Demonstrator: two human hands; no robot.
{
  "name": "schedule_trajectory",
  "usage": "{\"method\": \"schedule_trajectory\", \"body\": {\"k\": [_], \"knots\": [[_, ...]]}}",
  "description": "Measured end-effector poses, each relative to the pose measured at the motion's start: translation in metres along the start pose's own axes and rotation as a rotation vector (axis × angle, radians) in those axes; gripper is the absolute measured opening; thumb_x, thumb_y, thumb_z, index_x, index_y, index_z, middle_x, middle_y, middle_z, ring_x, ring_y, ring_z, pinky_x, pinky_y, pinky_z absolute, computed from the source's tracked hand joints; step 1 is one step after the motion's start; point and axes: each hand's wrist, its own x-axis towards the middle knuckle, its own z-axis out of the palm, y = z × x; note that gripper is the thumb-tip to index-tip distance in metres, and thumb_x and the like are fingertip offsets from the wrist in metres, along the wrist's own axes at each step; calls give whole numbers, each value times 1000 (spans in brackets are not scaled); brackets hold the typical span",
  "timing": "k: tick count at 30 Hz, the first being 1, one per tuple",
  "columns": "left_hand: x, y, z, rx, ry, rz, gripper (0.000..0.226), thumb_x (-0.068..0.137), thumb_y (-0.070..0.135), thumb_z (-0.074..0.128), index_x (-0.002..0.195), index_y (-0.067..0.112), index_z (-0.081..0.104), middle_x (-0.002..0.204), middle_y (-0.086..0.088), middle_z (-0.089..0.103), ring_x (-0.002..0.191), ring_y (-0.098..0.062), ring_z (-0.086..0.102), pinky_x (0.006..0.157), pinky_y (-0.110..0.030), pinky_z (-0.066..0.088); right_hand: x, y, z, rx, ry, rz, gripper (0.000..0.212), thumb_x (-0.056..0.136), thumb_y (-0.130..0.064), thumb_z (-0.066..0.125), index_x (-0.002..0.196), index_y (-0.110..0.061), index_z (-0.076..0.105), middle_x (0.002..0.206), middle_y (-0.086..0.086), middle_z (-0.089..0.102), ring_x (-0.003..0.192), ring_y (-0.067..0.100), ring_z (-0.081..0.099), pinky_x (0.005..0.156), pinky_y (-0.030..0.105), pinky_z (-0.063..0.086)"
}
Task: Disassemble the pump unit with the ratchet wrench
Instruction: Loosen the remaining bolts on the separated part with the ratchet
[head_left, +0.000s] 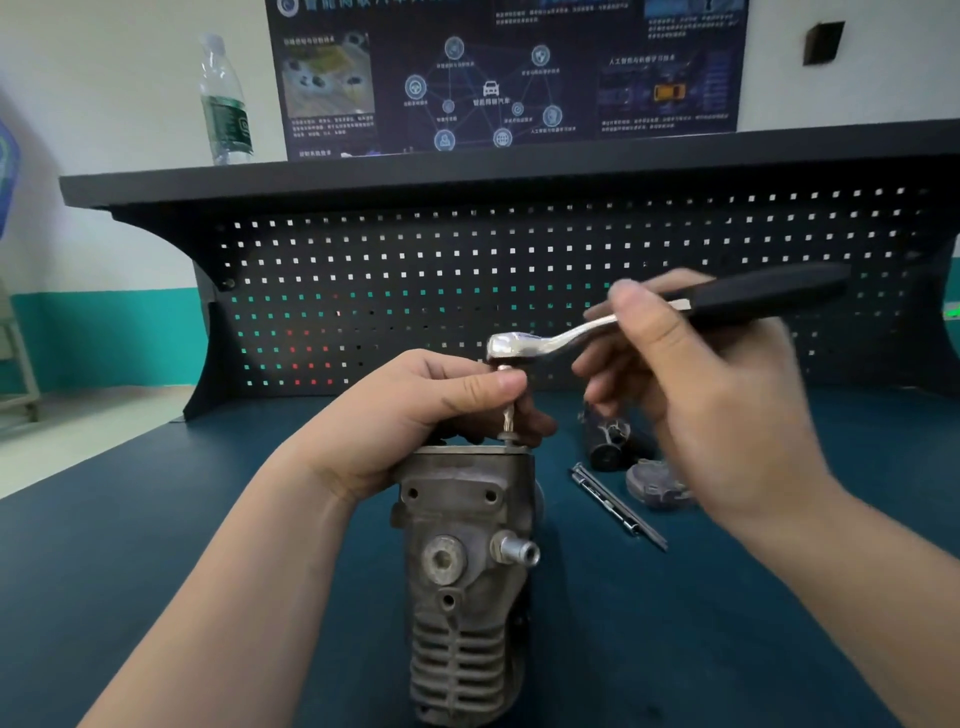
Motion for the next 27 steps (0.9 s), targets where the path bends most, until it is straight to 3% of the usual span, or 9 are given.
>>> {"method": "schedule_trajectory", "body": {"k": [2,4,9,12,14,18,20,23,27], "knots": [[0,-1,0,17,-18,17,19,77,30,72,82,13,78,89,-7,76,81,-16,72,72,-23,55,-3,-12,-1,-438,-96,-316,24,92,-30,61,78,-10,63,68,2,66,59,18,66,52,30,50],[0,-1,0,26,-44,33,23,80,31,69,91,12,77,94,-6,76,87,-16,71,77,-24,55,-4,-17,-1,-482,-93,-333,25,91,-31,60,78,-10,63,69,2,67,60,18,67,53,30,51],[1,-1,1,-2,-62,4,20,80,29,68,91,15,78,100,-13,74,93,-22,71,83,-28,55,5,-5,3,440,129,470,25,93,-18,53,75,-3,62,56,9,60,46,13,53,42,21,43],[-1,-1,-1,-13,-15,-10,23,71,35,69,79,15,78,94,-12,75,86,-19,72,80,-29,57,6,6,4,612,204,643,23,92,-19,54,78,-3,63,58,7,58,48,11,51,41,19,42],[-1,0,-1,-5,-7,-12,23,68,36,70,77,15,78,92,-10,76,84,-18,72,79,-28,57,1,6,6,437,155,453,23,91,-21,58,74,-6,63,59,7,60,49,12,54,44,21,44],[-1,1,0,13,-54,3,20,73,26,74,85,11,78,89,-7,76,82,-16,72,71,-24,56,-9,-16,6,-493,-52,-366,22,91,-31,61,76,-15,63,68,-2,64,58,12,64,54,26,49],[0,1,3,27,-52,14,24,73,31,71,86,13,79,91,-5,76,83,-16,72,72,-25,57,-8,-19,3,-608,-64,-414,24,91,-34,59,76,-16,63,71,-3,65,61,13,65,55,28,50],[2,2,8,83,-52,32,24,79,34,71,92,15,78,101,-8,74,96,-19,70,84,-26,55,2,-14,1,-34,53,58,27,91,-22,57,70,-7,64,57,7,63,49,16,59,45,25,45],[3,2,13,105,-40,14,24,84,31,61,84,15,78,97,-10,75,89,-17,71,75,-20,53,10,14,-2,685,277,690,21,87,-14,50,71,-2,57,56,7,51,44,11,44,36,18,35]]}}
